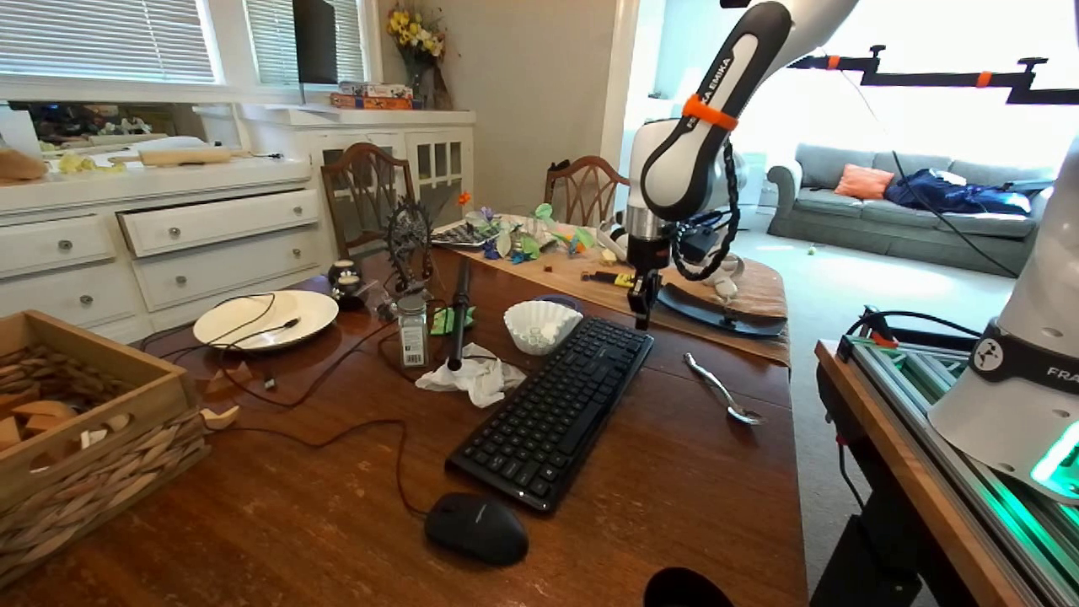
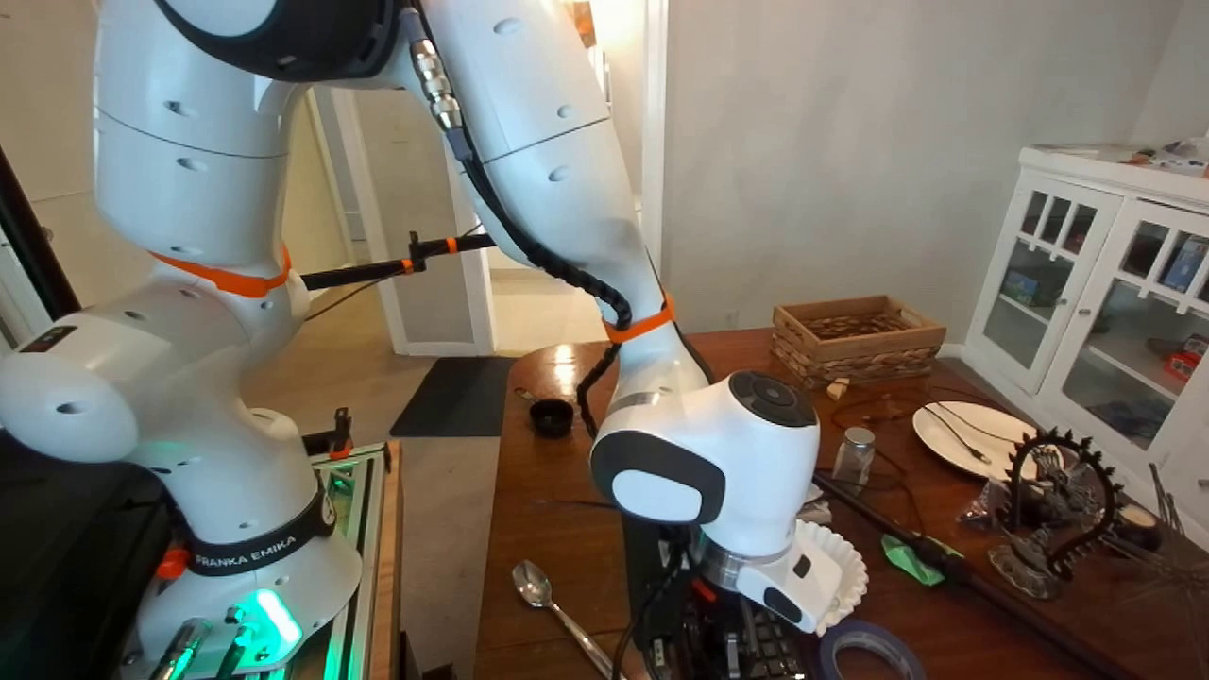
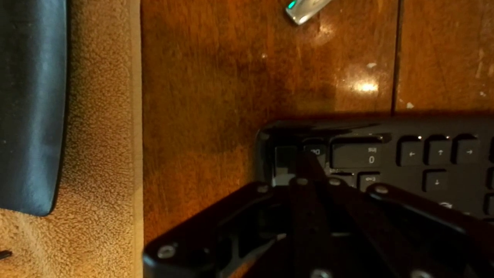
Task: Press the button on the keypad
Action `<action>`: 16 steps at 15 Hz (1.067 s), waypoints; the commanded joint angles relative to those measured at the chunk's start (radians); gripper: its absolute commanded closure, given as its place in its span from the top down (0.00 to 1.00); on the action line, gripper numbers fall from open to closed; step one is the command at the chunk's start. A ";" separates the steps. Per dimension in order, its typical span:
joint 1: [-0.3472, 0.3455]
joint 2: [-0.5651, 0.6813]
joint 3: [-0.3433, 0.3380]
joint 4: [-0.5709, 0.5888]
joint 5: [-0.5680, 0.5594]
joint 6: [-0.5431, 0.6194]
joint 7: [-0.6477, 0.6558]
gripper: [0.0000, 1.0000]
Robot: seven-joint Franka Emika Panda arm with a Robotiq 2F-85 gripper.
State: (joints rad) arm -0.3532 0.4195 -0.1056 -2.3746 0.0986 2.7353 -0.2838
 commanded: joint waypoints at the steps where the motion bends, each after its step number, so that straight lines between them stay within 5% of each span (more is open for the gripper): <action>1: -0.013 0.047 0.008 0.026 0.012 0.017 -0.004 0.00; 9: -0.029 0.087 0.016 0.062 0.011 -0.005 -0.004 0.00; 16: 0.015 -0.088 0.009 -0.070 -0.002 0.028 0.014 0.00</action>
State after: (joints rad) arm -0.3549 0.4247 -0.0979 -2.3664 0.0975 2.7416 -0.2832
